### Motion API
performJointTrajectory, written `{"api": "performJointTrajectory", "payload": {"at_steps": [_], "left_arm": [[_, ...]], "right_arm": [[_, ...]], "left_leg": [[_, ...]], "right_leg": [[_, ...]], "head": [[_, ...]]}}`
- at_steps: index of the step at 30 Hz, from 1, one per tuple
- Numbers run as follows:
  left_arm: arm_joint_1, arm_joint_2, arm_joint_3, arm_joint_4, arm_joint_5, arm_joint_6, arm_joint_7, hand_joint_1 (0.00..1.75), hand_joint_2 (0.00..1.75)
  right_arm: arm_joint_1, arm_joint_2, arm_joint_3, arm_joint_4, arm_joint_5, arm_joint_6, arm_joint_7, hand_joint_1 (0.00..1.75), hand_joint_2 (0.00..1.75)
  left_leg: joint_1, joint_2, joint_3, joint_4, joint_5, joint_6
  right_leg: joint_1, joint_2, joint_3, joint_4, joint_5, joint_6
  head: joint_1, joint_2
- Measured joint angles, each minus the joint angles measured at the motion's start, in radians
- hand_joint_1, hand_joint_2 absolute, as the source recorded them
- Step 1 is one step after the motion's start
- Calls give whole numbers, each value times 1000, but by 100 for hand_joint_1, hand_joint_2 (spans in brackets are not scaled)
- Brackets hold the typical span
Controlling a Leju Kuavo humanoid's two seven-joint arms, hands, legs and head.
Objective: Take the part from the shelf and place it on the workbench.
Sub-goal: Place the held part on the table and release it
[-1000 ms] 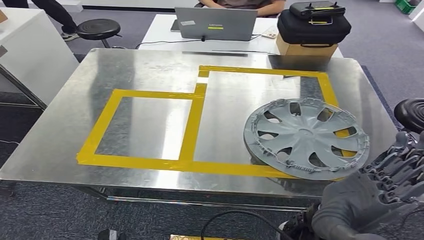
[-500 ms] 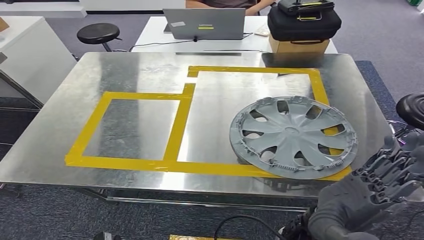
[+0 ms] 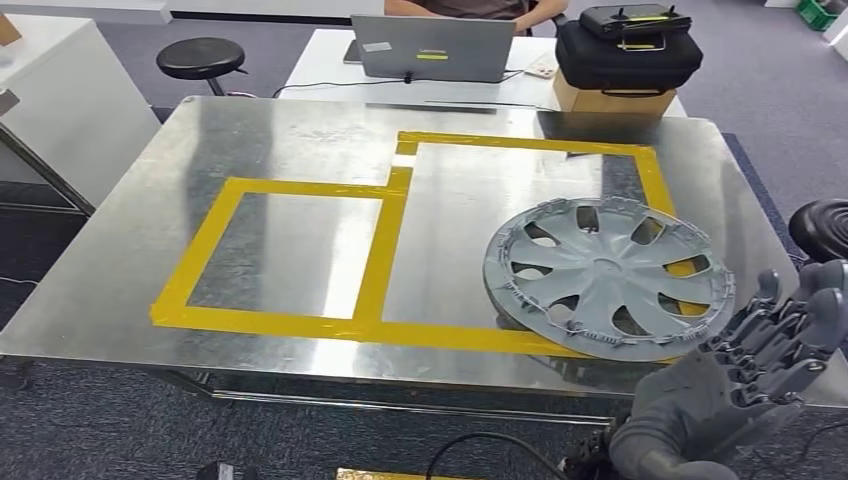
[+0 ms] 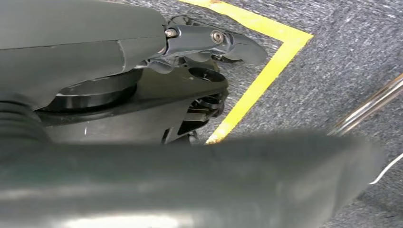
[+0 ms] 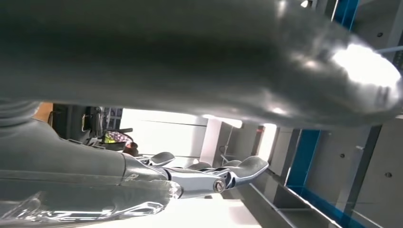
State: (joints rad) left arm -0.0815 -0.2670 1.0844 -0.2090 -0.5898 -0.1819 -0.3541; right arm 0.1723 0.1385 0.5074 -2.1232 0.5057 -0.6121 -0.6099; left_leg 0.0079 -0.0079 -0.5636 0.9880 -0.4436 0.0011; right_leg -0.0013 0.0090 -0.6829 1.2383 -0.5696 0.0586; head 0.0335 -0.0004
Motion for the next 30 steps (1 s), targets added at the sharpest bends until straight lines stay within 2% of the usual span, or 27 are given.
{"api": "performJointTrajectory", "payload": {"at_steps": [1,2,3,5,6,7,8,11,12,14,16,17,18,19,21,22,23,25,26,27,28,30], "left_arm": [[0,0,0,0,1,-2,3,0,175],[1,0,0,0,1,-3,4,0,175],[1,0,0,0,2,-5,5,0,175],[1,0,0,0,2,-7,5,0,175],[0,0,0,0,2,-8,5,0,175],[0,0,0,0,2,-8,5,0,175],[0,1,0,-1,2,-9,5,0,175],[-1,1,0,-1,-3,-8,5,0,175],[-1,1,0,-1,-6,-7,5,0,175],[-2,1,0,-1,-10,-4,5,0,175],[-4,3,0,-1,-14,1,5,0,175],[-4,4,0,-2,-15,3,5,0,175],[-5,4,0,-2,-17,4,5,0,175],[-5,5,0,-2,-17,5,5,0,175],[-6,4,-1,-2,-18,7,5,0,175],[-7,4,-1,-2,-18,7,5,0,175],[-7,2,-1,-2,-19,7,5,0,175],[-4,0,-2,-2,-19,7,5,0,175],[-2,0,-2,-2,-19,7,5,0,175],[0,0,-2,-2,-19,7,5,0,175],[0,0,-2,-2,-19,7,5,0,175],[0,0,-2,-2,-19,7,5,0,175]], "right_arm": [[0,0,0,3,0,1,0,0,0],[0,0,-1,5,0,2,0,0,0],[-1,0,-2,8,0,4,0,0,0],[-3,0,-3,12,0,5,0,0,0],[-5,0,-3,13,0,6,0,0,0],[-6,0,-3,15,0,8,0,0,0],[-7,0,-3,17,0,9,0,0,0],[-9,0,-3,21,-1,12,0,0,0],[-10,1,-3,22,-1,12,1,0,0],[-12,2,-3,25,-1,13,1,0,0],[-13,3,-3,29,-1,13,1,0,0],[-13,3,-3,31,-1,13,1,0,0],[-14,3,-3,33,-1,13,1,0,0],[-14,3,-3,34,-1,13,1,0,0],[-15,3,-3,35,-1,13,1,0,0],[-15,3,-4,35,-1,13,1,0,0],[-15,3,-4,36,-1,13,1,0,0],[-15,3,-4,36,-1,13,1,0,0],[-15,3,-5,36,-1,14,1,0,0],[-15,3,-5,36,-1,14,1,0,0],[-15,3,-5,36,-1,14,1,0,0],[-15,3,-6,36,-1,14,1,0,0]], "left_leg": [[0,1,0,0,0,0],[0,1,0,0,0,0],[0,1,1,1,0,0],[0,-1,3,2,0,-4],[-1,-2,3,4,0,-8],[-3,-4,2,6,1,-14],[-5,-4,0,6,3,-20],[-5,-5,-5,7,3,-36],[-5,-4,-12,21,-13,-41],[-5,-3,-47,106,-81,-48],[-6,-3,-89,226,-150,-50],[-6,-3,-95,258,-162,-50],[-6,-3,-83,254,-155,-48],[-6,-3,-52,214,-133,-45],[-6,-3,34,82,-88,-39],[-7,-4,63,30,-76,-34],[-8,-4,77,0,-71,-29],[-10,-5,72,-10,-63,-16],[-10,-3,68,-11,-56,-9],[-9,-1,63,-12,-47,-2],[-7,1,56,-13,-38,4],[-6,4,39,-13,-23,11]], "right_leg": [[-1,0,-24,53,-18,2],[-1,-1,-32,73,-18,4],[-2,-1,-19,49,3,5],[-6,-2,49,-86,69,6],[-7,0,82,-151,93,3],[-8,1,102,-191,106,0],[-7,4,109,-208,109,-5],[-6,5,101,-209,120,-26],[-7,4,98,-211,124,-34],[-9,1,88,-214,135,-46],[-7,-1,72,-214,145,-50],[-6,-1,64,-214,151,-49],[-5,-1,56,-214,158,-48],[-5,-1,48,-214,166,-47],[-2,1,34,-211,180,-41],[-1,1,28,-211,187,-36],[1,1,25,-211,194,-31],[0,0,21,-218,209,-20],[-2,0,19,-219,210,-14],[-3,0,12,-207,195,-9],[-4,-1,-1,-176,164,-4],[-5,-2,-36,-59,69,3]], "head": [[0,0],[0,0],[0,0],[0,0],[0,0],[-1,0],[-2,0],[-4,0],[-6,0],[-12,0],[-16,0],[-15,0],[-15,0],[-16,0],[-17,0],[-17,0],[-17,0],[-18,0],[-19,0],[-18,0],[-16,0],[-12,0]]}}
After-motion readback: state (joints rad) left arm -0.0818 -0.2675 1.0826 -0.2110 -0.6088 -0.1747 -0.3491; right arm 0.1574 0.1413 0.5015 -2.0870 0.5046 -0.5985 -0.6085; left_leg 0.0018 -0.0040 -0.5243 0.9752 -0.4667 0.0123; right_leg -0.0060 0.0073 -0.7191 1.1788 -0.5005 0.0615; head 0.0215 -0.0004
